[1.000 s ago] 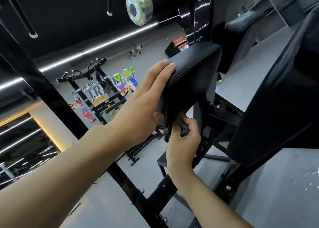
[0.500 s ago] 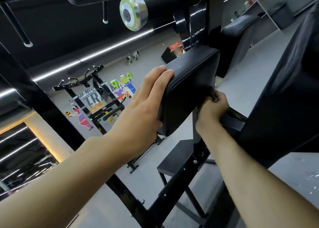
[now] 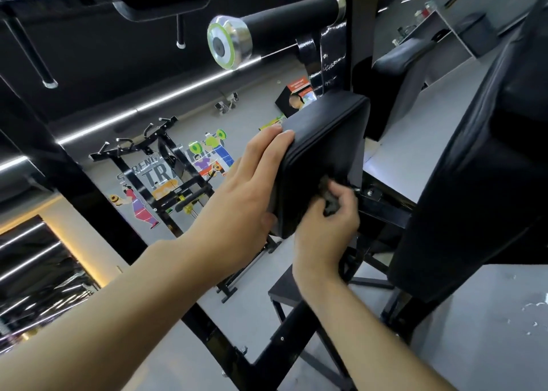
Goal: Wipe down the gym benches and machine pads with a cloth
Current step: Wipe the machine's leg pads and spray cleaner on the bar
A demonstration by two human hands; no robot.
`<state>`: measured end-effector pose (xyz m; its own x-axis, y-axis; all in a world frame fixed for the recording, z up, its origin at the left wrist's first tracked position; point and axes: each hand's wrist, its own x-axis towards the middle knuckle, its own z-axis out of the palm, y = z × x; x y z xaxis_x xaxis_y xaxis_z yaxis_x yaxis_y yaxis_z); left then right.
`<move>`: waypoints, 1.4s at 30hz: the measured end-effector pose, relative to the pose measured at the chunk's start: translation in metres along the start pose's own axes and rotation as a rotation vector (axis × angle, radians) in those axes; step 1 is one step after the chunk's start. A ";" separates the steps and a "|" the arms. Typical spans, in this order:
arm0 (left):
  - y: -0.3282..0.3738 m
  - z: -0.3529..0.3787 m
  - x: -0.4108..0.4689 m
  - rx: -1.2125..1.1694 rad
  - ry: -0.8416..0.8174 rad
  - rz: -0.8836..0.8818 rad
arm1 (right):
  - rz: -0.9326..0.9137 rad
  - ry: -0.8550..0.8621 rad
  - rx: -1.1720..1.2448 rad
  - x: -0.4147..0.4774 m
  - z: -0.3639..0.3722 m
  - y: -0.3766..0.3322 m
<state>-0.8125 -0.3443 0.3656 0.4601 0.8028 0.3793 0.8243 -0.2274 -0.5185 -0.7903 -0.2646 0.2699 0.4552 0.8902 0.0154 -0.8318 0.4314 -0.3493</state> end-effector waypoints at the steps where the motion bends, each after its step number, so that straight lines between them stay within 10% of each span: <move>1: 0.000 0.000 0.000 -0.005 0.004 0.006 | -0.014 0.050 -0.011 0.016 0.004 0.001; 6: -0.001 0.002 0.001 -0.021 0.023 0.020 | 0.156 0.167 0.020 0.092 0.013 0.001; 12: -0.003 0.005 0.002 -0.014 0.054 0.024 | -0.043 -0.050 0.056 -0.028 -0.005 -0.014; 31: -0.003 0.005 0.000 0.012 0.054 0.002 | -0.206 0.061 -0.056 0.065 0.015 -0.046; 42: 0.004 0.005 0.001 -0.263 0.137 -0.081 | -0.471 -0.109 -0.569 0.097 0.038 -0.082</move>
<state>-0.8104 -0.3422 0.3603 0.4153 0.7461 0.5204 0.9088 -0.3152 -0.2734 -0.6897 -0.2083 0.3360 0.6644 0.6519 0.3655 -0.2501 0.6548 -0.7132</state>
